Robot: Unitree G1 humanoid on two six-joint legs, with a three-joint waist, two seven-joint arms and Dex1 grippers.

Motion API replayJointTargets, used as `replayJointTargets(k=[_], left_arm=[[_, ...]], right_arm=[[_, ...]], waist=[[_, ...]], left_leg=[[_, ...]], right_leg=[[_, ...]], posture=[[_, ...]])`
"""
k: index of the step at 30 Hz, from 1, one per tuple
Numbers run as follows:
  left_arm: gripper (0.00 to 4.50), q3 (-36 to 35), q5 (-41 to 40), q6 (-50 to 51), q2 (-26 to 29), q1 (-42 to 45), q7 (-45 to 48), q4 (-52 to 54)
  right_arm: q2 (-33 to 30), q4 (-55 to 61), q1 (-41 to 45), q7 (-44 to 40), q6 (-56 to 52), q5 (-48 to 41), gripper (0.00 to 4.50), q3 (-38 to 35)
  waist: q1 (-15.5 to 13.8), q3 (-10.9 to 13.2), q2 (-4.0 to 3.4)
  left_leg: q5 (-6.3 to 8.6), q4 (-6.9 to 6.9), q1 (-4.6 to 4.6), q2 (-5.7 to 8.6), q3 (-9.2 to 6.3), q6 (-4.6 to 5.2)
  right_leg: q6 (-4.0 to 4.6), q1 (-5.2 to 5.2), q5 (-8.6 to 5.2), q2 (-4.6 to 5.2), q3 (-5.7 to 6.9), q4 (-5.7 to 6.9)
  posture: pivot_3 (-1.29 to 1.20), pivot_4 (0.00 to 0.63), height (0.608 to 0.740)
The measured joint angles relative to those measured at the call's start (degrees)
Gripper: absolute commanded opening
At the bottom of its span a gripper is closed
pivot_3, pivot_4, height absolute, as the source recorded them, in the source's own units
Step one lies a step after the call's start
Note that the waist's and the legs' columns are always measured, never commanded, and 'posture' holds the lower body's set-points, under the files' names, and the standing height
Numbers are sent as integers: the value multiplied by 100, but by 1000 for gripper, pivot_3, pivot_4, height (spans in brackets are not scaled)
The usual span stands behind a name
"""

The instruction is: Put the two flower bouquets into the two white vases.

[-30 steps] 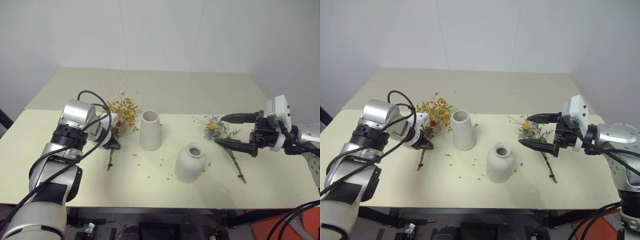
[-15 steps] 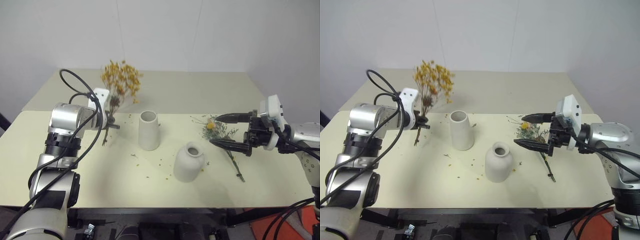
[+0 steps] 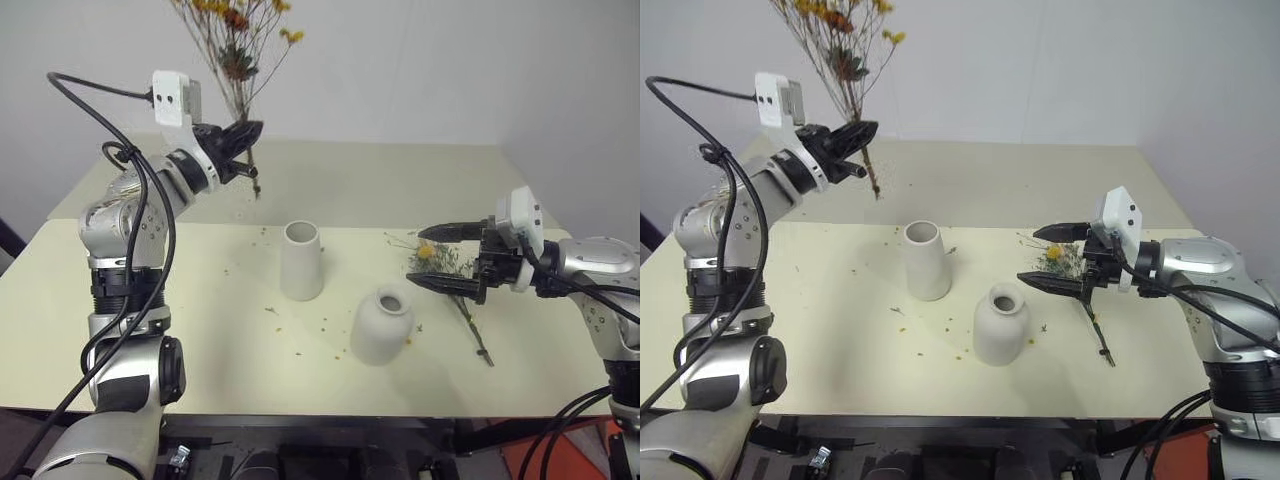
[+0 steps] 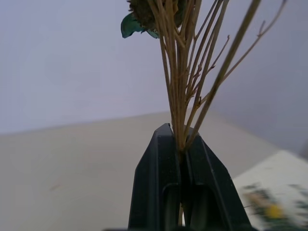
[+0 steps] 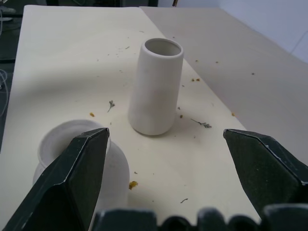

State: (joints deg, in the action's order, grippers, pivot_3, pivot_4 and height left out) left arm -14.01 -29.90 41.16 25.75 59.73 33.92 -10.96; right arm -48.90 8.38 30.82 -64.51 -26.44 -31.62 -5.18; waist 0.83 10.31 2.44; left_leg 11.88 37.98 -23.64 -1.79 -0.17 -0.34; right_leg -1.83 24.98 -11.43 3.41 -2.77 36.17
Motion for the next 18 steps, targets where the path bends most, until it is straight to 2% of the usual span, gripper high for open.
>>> replayJointTargets(k=[10,14,18], left_arm=[[7,182,-606,75,-179,-3,779,143],[7,350,-599,10,-222,-226,900,359],[7,847,-223,-370,-143,-752,1144,532]], right_arm=[[67,30,-17,111,-1,82,4500,3],[76,129,-87,149,-2,76,4500,-5],[88,177,-187,170,-3,37,4500,-32]], waist=[[18,0,0],[18,0,0],[18,0,0]], left_leg=[[0,0,2,-1,0,0],[0,0,6,-1,0,0],[0,0,12,-3,1,0]], right_leg=[[0,0,0,-2,-1,1],[0,-1,0,-2,-2,4],[0,-6,-1,-4,-3,3]], posture=[[0,150,740],[0,150,740],[0,150,740]])
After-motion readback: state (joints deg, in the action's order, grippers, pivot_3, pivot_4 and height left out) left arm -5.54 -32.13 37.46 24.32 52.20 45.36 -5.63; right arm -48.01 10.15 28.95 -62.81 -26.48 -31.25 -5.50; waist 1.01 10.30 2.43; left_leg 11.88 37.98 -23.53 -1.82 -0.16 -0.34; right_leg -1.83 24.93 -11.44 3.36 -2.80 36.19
